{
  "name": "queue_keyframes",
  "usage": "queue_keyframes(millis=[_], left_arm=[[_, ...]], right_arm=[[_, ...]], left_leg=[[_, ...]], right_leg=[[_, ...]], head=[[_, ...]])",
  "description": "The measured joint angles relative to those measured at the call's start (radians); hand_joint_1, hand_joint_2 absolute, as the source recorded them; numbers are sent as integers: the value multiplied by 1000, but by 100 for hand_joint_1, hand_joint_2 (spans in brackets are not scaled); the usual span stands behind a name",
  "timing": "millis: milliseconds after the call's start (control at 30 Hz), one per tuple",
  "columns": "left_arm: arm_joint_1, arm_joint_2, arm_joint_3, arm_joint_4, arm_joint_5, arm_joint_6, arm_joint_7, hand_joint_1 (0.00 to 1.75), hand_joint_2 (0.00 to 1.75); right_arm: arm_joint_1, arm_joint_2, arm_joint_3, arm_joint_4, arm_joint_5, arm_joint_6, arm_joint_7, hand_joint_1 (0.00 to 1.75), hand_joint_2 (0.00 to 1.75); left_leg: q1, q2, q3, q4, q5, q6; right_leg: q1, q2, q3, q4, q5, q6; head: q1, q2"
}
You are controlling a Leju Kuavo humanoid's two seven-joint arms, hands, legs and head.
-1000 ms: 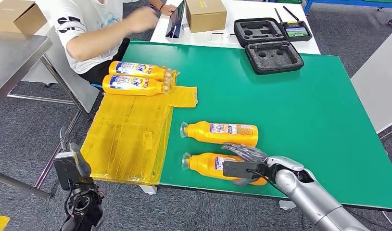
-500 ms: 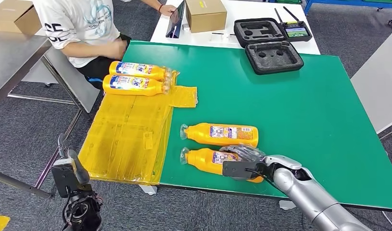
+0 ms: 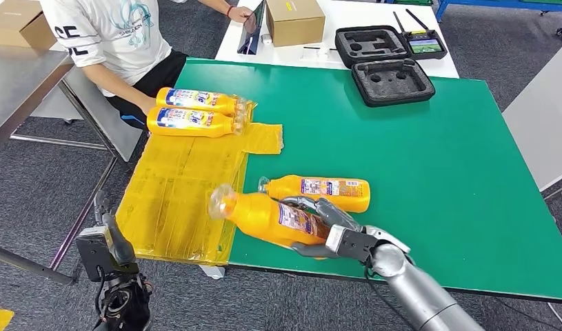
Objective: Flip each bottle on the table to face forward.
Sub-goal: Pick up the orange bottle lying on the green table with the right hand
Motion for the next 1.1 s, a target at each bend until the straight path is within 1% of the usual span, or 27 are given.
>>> queue_keyframes(millis=[67,200,267,367,600,900,1100], left_arm=[[2,-7,-5,-4,10,-14,3,0,0],[10,-18,-19,-36,23,-59,25,0,175],[16,-20,-28,-60,25,-88,36,0,175],[18,-21,-45,-90,33,-131,50,0,175],[19,-21,-120,-144,14,-221,56,0,175],[0,-20,-241,-161,-1,-344,83,0,175],[-16,-17,-308,-160,-1,-406,117,0,175]], right_arm=[[15,49,-28,-3,-36,-15,-12,175,175],[34,140,-65,-1,-72,-34,-17,174,175],[39,171,-80,6,-81,-42,-17,174,175],[44,203,-97,24,-102,-41,-17,174,175],[46,249,-116,108,-150,-20,-17,175,175],[70,273,-119,172,-179,-40,-17,172,175],[95,279,-128,182,-162,-44,-17,174,175]], left_leg=[[0,0,0,0,0,0],[0,0,0,0,0,0],[0,0,0,0,0,0],[0,0,0,0,0,0],[0,0,0,0,0,0],[0,0,0,0,0,0],[0,0,0,0,0,0]], right_leg=[[0,0,0,0,0,0],[0,0,-1,0,0,0],[0,0,0,0,0,0],[0,0,0,0,0,0],[0,0,0,0,0,0],[0,0,-1,0,0,0],[0,0,-1,0,0,0]], head=[[0,0],[0,0],[0,0],[0,0],[0,0],[0,0],[0,0]])
